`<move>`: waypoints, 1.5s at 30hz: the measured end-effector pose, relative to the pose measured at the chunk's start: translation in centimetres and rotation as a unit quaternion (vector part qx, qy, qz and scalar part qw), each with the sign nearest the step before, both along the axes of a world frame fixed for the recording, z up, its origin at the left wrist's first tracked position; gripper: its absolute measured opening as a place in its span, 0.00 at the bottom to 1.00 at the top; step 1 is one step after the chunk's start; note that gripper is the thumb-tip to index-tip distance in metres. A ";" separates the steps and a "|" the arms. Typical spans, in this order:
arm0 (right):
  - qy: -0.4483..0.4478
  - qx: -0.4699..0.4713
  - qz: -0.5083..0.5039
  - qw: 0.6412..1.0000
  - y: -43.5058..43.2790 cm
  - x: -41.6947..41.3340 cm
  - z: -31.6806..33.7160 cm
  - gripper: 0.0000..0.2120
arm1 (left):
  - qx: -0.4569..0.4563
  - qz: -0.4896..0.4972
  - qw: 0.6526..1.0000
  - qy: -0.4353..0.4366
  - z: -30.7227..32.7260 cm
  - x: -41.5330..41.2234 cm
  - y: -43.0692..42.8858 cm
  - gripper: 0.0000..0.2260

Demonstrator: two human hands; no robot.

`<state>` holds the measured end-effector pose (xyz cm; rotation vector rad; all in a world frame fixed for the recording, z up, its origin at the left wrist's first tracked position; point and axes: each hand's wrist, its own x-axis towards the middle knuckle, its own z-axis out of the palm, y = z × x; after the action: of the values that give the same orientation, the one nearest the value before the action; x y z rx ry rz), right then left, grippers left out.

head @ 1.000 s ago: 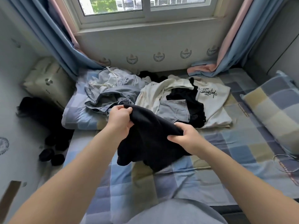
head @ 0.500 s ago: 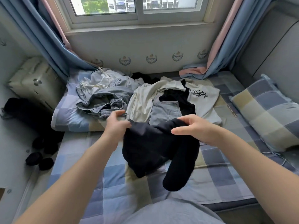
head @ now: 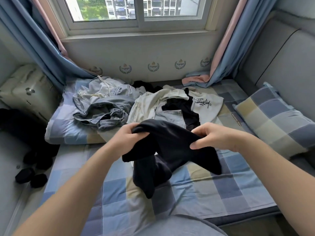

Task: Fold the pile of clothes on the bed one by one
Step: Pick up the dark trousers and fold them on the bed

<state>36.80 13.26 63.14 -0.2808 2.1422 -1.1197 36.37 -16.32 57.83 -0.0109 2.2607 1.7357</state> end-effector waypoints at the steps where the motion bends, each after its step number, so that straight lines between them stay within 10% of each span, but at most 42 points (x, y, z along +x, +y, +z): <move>1: -0.006 -0.034 -0.026 0.999 0.2 0.3 -0.3 0.06 | -0.024 -0.006 1.000 -0.008 0.1 0.0 -0.7 0.08; 7: 0.045 -0.171 -0.143 0.974 -0.8 1.0 0.6 0.03 | -0.032 -0.129 0.987 -0.091 0.8 1.8 0.2 0.23; 18: 0.019 -0.084 -0.063 0.994 0.3 -0.4 5.5 0.09 | 0.085 -0.159 0.976 -0.118 1.9 2.9 1.2 0.08; 23: 0.000 -0.251 -0.179 0.951 2.2 -2.0 4.8 0.07 | -0.071 -0.270 0.946 -0.167 -0.4 3.3 0.5 0.19; 31: 0.242 -0.109 -0.451 0.852 -0.8 -0.5 0.0 0.08 | 0.136 0.095 0.982 -0.091 2.4 3.1 3.2 0.09; 38: 0.094 -0.202 -0.214 0.951 -9.5 7.3 -6.3 0.26 | 0.288 0.106 0.949 -0.073 7.2 2.9 5.0 0.07; 45: 0.085 -0.073 -0.206 0.972 -10.0 5.6 -9.5 0.07 | 0.361 0.152 0.916 -0.086 10.4 1.0 4.1 0.15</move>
<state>42.44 3.24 53.67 0.0073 2.3379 -1.5400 37.39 -12.27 68.26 -0.3573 1.4348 2.5189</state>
